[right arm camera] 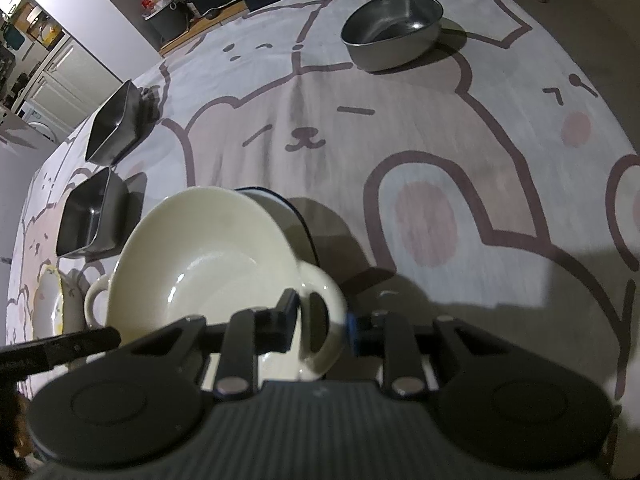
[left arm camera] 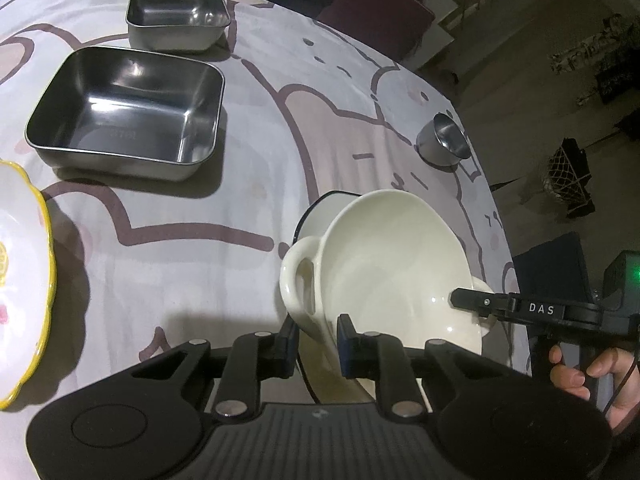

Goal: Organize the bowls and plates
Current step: 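Lower the cream bowl onto the black-rimmed plate and open both grippers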

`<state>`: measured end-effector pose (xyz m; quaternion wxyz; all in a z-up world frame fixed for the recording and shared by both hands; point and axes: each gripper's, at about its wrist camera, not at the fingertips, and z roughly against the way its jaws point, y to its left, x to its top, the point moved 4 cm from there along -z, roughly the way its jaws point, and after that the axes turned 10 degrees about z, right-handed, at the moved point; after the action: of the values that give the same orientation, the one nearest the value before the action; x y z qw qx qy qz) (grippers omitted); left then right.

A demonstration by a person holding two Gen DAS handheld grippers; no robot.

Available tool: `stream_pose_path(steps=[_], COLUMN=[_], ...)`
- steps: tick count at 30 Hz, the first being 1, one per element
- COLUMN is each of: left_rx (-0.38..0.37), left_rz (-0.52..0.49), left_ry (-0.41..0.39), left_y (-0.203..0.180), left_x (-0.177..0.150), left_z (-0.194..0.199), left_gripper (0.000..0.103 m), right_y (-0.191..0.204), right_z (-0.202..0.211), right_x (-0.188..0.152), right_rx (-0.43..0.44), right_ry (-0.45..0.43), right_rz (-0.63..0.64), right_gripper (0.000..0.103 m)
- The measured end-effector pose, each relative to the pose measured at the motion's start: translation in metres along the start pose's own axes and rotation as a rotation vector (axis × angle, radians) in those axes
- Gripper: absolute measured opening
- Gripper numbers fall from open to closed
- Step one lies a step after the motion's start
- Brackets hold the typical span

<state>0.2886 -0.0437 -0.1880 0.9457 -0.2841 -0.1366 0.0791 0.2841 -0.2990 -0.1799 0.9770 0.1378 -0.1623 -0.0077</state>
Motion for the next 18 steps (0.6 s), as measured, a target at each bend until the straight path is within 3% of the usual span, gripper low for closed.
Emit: stream_pose_path(steps=[18], left_rx=[0.019], left_rz=[-0.034], left_ry=[-0.017], left_y=[-0.0005], left_x=[0.0013], left_z=[0.0044], left_gripper=[0.021], right_y=[0.0094], right_z=[0.0000], right_x=[-0.0048], right_rx=[-0.027], right_ry=[0.018], right_rz=[0.074], right_gripper=[0.030])
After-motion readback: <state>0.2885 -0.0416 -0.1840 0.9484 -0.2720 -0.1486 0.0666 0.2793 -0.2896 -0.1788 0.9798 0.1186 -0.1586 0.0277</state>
